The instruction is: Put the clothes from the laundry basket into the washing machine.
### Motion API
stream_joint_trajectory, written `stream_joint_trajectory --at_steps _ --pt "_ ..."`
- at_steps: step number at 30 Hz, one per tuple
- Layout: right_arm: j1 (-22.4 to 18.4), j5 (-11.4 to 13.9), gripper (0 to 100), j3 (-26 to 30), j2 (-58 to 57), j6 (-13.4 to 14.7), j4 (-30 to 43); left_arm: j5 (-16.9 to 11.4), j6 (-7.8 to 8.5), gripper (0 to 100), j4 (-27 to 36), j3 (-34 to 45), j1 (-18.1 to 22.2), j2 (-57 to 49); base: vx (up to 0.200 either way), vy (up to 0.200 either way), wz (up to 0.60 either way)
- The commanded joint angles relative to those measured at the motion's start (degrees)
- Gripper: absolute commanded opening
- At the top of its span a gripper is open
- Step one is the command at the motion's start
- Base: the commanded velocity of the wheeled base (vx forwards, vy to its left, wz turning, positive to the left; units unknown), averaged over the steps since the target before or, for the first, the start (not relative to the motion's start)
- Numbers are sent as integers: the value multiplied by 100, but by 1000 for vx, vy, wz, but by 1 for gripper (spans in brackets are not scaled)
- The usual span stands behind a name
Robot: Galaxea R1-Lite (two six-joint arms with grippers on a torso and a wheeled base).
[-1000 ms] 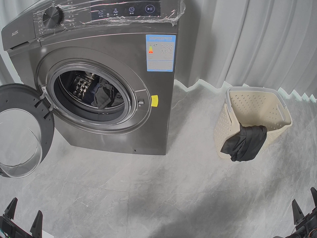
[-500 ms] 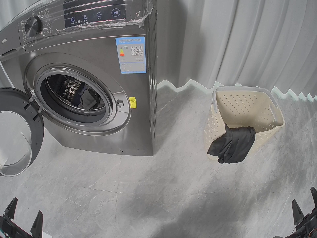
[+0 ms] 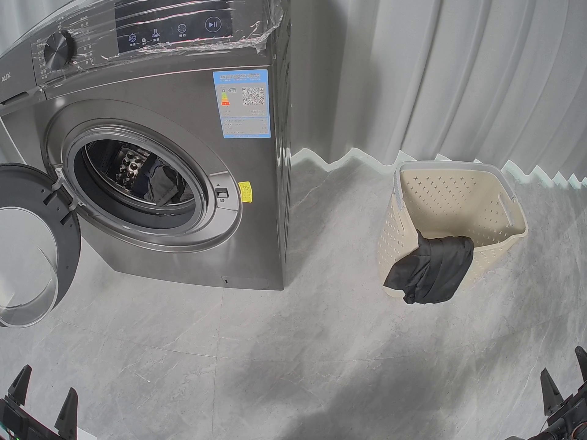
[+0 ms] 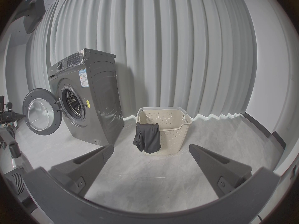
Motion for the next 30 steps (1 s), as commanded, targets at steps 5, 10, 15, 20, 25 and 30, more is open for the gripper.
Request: stream_joint_trajectory --at_steps 5,10,15,20,25,30 --pt "3 2 100 75 -61 -9 8 48 -138 100 0 92 0 -90 0 -200 0" --pt "3 2 100 84 -61 -9 -1 48 -138 100 -9 92 0 -90 0 -200 0" --pt "-6 2 100 75 -61 -9 -1 48 -138 100 -9 92 0 -90 0 -200 0" --pt "3 2 100 84 -61 -9 -1 48 -138 100 -9 92 0 -90 0 -80 0" --pt "-6 2 100 75 -61 -9 -1 48 -138 100 -9 92 0 -90 0 0 0" --pt "3 2 100 84 -61 -9 -1 48 -138 100 -9 92 0 -90 0 -160 0"
